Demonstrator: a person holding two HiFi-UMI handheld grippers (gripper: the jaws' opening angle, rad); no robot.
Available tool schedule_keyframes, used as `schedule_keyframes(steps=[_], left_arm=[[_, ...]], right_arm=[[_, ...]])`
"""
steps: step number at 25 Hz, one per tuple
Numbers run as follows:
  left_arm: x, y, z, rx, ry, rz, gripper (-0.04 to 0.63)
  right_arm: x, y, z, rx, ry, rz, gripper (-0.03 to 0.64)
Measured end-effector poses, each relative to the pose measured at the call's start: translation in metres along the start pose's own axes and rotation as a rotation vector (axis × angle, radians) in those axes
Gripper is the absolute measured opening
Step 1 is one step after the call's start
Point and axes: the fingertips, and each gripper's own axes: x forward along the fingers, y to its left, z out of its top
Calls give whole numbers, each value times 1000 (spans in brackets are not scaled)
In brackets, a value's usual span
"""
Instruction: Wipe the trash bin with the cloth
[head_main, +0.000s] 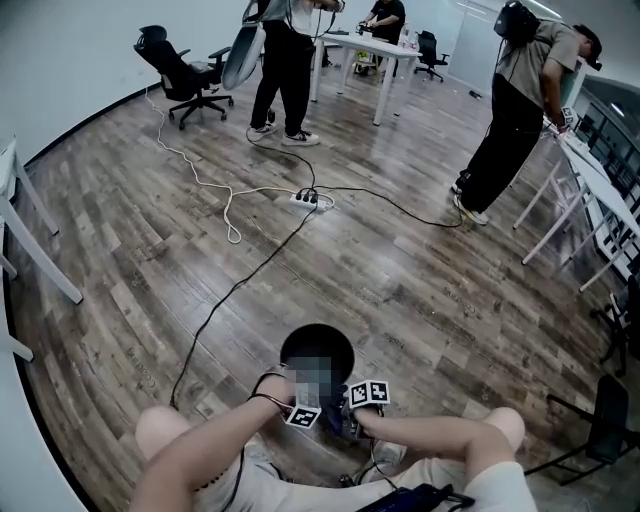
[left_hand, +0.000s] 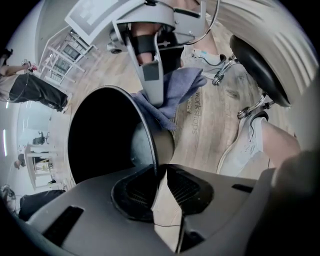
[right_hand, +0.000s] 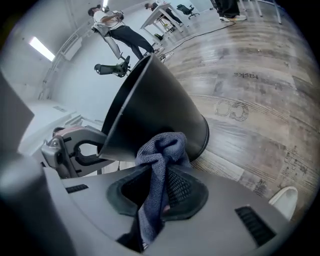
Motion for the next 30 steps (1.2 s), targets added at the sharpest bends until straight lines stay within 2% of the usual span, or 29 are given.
schedule_keyframes(steps=[10, 14, 16, 18, 23, 30], left_arm=[[0, -2, 3, 12, 5, -8, 84], [0, 0, 4, 20, -5, -11, 84], [1, 1, 6, 21, -8, -16, 83], [2, 1, 7, 20, -12, -16, 80], [0, 1, 9, 7, -16, -18, 78], [-4, -1, 14, -40, -47, -25, 80]], right_arm=[[78, -76, -13, 3, -50, -99, 61], [101, -106, -13, 128, -108, -113, 61], [105, -113, -13, 220, -149, -95, 61], [107, -118, -12, 260, -175, -82, 61], [94, -110, -10, 219, -82, -146, 61], [35, -85, -1, 99, -19, -132, 61]])
